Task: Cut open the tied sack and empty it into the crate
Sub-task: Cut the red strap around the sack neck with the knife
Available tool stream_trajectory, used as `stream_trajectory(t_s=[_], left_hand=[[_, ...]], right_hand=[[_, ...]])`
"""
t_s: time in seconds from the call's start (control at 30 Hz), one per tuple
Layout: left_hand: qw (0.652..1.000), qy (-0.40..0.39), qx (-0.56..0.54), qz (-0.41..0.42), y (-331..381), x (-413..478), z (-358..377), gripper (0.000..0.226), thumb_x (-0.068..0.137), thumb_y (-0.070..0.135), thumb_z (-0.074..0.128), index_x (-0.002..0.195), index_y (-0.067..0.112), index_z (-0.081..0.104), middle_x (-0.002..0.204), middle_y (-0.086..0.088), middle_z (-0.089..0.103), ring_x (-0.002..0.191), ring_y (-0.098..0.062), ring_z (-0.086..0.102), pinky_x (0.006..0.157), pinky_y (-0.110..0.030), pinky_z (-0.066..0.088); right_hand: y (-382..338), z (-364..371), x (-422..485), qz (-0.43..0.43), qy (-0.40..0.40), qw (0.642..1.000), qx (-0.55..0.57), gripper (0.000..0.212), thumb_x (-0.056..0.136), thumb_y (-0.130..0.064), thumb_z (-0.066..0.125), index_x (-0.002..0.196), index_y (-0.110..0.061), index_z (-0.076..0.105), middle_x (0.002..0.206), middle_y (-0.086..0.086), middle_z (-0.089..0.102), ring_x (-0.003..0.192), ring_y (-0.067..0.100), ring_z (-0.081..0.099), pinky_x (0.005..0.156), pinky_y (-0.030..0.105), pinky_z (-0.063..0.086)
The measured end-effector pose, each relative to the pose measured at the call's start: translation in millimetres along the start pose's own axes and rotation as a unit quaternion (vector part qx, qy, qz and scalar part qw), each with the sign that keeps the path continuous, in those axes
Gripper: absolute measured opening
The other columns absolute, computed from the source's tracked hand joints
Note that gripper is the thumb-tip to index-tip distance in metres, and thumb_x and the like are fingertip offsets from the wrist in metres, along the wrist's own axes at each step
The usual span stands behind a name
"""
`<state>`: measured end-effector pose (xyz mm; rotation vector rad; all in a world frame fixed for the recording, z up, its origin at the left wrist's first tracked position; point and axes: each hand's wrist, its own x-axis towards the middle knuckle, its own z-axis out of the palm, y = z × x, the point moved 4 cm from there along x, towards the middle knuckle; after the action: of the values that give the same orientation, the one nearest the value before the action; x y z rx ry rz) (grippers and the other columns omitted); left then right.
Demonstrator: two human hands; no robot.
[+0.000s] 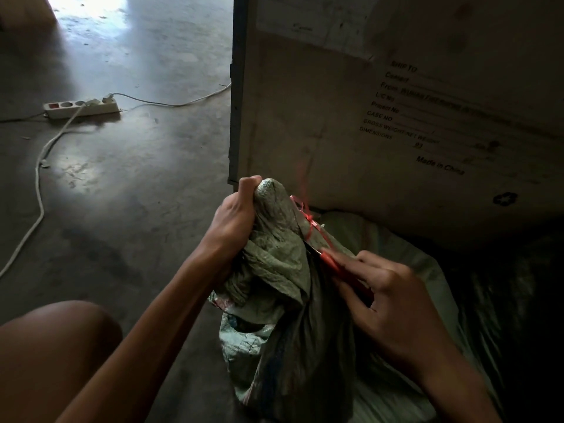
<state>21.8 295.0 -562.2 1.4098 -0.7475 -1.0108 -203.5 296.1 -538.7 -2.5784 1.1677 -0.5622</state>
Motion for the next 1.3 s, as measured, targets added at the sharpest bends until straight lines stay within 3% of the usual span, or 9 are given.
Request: stream_trajectory(t_s=[0.1, 0.27, 0.47, 0.57, 0.67, 0.83, 0.97, 1.17, 1.3], left_hand=[[1.000, -0.008, -0.005, 0.016, 0, 2, -1, 0.054, 0.096, 0.066, 0.038, 0.080, 0.026, 0.071, 0.101, -0.014, 0.072, 0.100, -0.028, 0.070, 0.091, -0.050, 0.055], [0.997, -0.067, -0.003, -0.022, 2, 0, 2, 0.049, 0.101, 0.055, 0.037, 0.077, 0.032, 0.073, 0.092, -0.006, 0.072, 0.090, -0.021, 0.068, 0.090, -0.043, 0.054], [0.964, -0.257, 0.041, -0.046, -7, -20, 39, 0.042, 0.095, 0.060, 0.044, 0.075, 0.034, 0.071, 0.082, 0.006, 0.068, 0.085, -0.012, 0.061, 0.087, -0.038, 0.046], [0.957, -0.283, 0.014, -0.059, -11, -25, 50, 0.055, 0.097, 0.066, 0.038, 0.103, 0.027, 0.076, 0.107, -0.002, 0.077, 0.104, -0.016, 0.071, 0.100, -0.037, 0.053], [0.966, -0.254, 0.050, -0.003, -3, -24, 47, 0.060, 0.095, 0.065, 0.031, 0.098, 0.023, 0.074, 0.096, -0.004, 0.076, 0.091, -0.015, 0.073, 0.081, -0.026, 0.061], [0.926, -0.313, 0.177, 0.117, -1, -23, 40, 0.057, 0.076, 0.042, 0.084, 0.124, 0.017, 0.063, 0.112, -0.003, 0.077, 0.105, -0.018, 0.074, 0.093, -0.044, 0.059], [0.907, -0.371, 0.155, 0.124, 10, -28, 40, 0.048, 0.078, 0.011, 0.082, 0.123, 0.004, 0.067, 0.112, -0.008, 0.078, 0.105, -0.024, 0.075, 0.094, -0.044, 0.059], [0.868, -0.457, 0.173, 0.091, 12, -31, 38, 0.036, 0.090, 0.005, 0.072, 0.126, 0.005, 0.067, 0.116, -0.009, 0.076, 0.107, -0.030, 0.073, 0.095, -0.046, 0.058], [0.890, -0.434, 0.129, 0.056, 6, -27, 36, 0.030, 0.093, 0.007, 0.066, 0.123, 0.004, 0.069, 0.112, -0.014, 0.077, 0.096, -0.027, 0.075, 0.081, -0.032, 0.061]], right_hand=[[6, -10, 0, 0.003, -0.006, 0.999, 0.048, 0.034, 0.091, -0.036, 0.063, 0.125, -0.039, 0.070, 0.084, -0.017, 0.064, 0.072, 0.001, 0.061, 0.058, 0.010, 0.040], [10, -39, 0, 0.062, 0.076, 0.973, 0.208, 0.017, 0.093, -0.042, 0.066, 0.106, -0.036, 0.075, 0.094, -0.007, 0.074, 0.082, 0.012, 0.071, 0.069, 0.040, 0.058], [-6, -30, 6, 0.089, 0.047, 0.954, 0.283, 0.046, 0.074, -0.041, 0.081, 0.119, -0.033, 0.071, 0.105, -0.014, 0.075, 0.087, -0.005, 0.070, 0.071, 0.016, 0.053], [-5, -22, 7, 0.103, 0.021, 0.949, 0.298, 0.042, 0.075, -0.032, 0.084, 0.116, -0.027, 0.074, 0.104, -0.020, 0.076, 0.094, -0.010, 0.070, 0.073, 0.005, 0.049], [4, -22, 6, 0.124, 0.044, 0.935, 0.329, 0.039, 0.077, -0.029, 0.084, 0.115, -0.025, 0.075, 0.103, -0.013, 0.078, 0.096, -0.002, 0.073, 0.075, 0.010, 0.053], [22, -25, 8, 0.162, 0.073, 0.910, 0.375, 0.032, 0.080, -0.025, 0.082, 0.111, -0.019, 0.076, 0.101, -0.002, 0.080, 0.097, 0.013, 0.076, 0.088, 0.038, 0.062], [24, -34, 7, 0.100, 0.041, 0.937, 0.333, 0.034, 0.079, -0.025, 0.081, 0.111, -0.015, 0.073, 0.102, -0.002, 0.076, 0.100, 0.011, 0.074, 0.088, 0.030, 0.060], [26, -33, 9, 0.067, -0.020, 0.933, 0.354, 0.027, 0.082, -0.017, 0.077, 0.107, -0.012, 0.070, 0.090, -0.010, 0.070, 0.086, 0.001, 0.068, 0.076, 0.017, 0.051], [30, -28, 11, 0.088, 0.013, 0.940, 0.330, 0.028, 0.086, -0.023, 0.076, 0.112, -0.015, 0.072, 0.097, -0.003, 0.075, 0.092, 0.003, 0.071, 0.083, 0.023, 0.055]])
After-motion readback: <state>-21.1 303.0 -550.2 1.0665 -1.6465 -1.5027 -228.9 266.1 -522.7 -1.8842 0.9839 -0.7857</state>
